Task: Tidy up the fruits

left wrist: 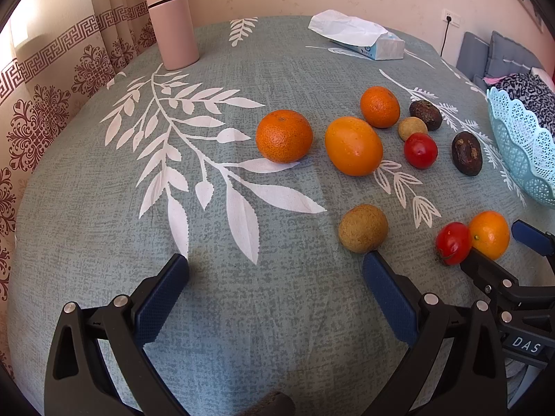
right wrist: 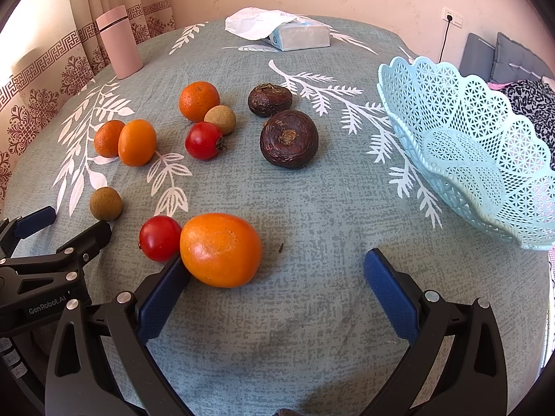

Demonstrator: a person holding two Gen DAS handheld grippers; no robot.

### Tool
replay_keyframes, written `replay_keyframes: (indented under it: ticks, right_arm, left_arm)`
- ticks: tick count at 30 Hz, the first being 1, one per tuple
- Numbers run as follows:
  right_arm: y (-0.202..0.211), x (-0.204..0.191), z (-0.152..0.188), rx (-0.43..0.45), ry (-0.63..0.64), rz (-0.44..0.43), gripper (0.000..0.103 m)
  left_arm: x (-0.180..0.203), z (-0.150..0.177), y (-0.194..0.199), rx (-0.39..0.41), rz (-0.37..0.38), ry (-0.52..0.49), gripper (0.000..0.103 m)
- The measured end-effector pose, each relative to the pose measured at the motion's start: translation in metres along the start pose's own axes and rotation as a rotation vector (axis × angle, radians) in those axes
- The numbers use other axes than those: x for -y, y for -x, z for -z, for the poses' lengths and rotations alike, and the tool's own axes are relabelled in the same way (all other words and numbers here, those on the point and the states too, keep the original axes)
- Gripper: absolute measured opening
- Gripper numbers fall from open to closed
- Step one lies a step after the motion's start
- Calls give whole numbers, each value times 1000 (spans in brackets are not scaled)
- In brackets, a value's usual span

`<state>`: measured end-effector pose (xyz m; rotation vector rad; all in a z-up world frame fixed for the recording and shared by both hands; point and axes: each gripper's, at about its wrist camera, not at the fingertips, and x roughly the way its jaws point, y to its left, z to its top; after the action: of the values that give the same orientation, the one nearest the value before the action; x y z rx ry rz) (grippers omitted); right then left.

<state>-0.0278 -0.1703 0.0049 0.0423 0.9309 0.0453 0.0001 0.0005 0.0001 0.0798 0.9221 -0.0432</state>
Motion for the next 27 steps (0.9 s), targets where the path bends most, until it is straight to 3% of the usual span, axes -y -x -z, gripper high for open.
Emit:
replay_keyframes:
  ticks: [13, 23, 27]
  right_arm:
    - [0, 1, -1, -16, 25, -10, 101]
    - [8, 2, -1, 6, 52, -95, 101]
    - [10, -10, -3, 22, 109, -64, 95]
  left_arm:
    - [-2, -1, -1, -2, 0, 7, 98]
    - [-11, 0, 8, 39, 89, 51, 98]
    - [-12, 0, 10, 52, 110, 54, 98]
